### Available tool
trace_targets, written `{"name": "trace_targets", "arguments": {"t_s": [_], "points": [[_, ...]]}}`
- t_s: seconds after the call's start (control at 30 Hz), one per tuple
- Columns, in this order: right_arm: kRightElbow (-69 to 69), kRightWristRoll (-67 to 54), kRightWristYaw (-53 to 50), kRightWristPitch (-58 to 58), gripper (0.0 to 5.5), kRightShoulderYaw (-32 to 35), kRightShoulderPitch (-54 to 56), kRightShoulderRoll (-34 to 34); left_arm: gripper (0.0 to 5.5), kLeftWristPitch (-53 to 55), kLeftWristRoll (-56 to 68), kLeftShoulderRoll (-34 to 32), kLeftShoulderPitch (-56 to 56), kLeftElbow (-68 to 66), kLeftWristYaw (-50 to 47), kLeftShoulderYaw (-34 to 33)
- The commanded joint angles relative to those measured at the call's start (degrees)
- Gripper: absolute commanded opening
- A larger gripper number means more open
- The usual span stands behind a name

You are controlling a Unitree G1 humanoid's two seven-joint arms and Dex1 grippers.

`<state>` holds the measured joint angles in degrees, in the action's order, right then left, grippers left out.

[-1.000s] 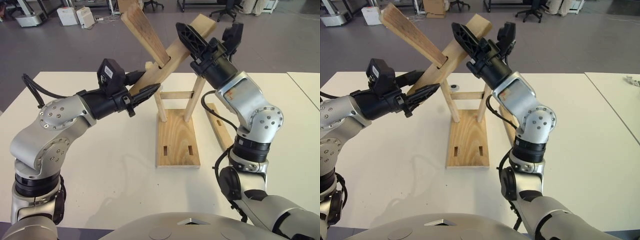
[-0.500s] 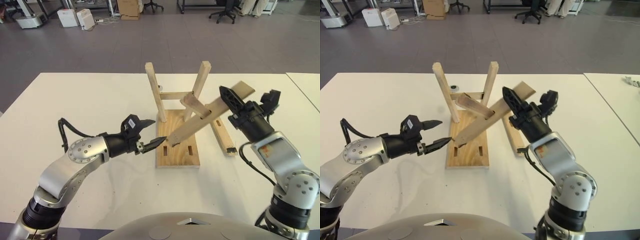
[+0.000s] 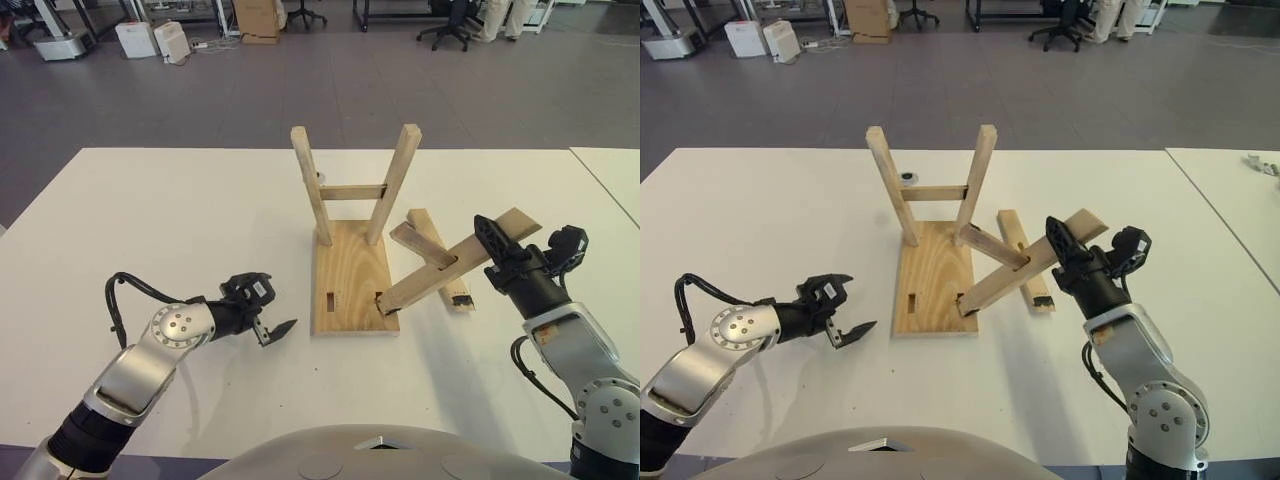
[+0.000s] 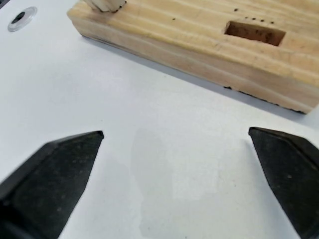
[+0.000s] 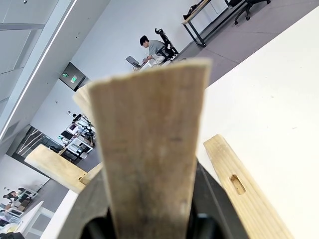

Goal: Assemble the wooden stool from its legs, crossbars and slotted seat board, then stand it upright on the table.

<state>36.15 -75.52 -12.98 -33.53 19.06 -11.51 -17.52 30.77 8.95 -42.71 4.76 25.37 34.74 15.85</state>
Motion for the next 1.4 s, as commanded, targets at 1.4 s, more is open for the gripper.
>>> {"name": "trace_targets", "arguments": {"t_s": [1.4], "points": [[6.3,30.4,12.1,1.7,1.77,-8.1,9.6,-8.1,5.36,4.0,-0.9,7.1,-3.3,1.8,-0.6,-3.7]]}}
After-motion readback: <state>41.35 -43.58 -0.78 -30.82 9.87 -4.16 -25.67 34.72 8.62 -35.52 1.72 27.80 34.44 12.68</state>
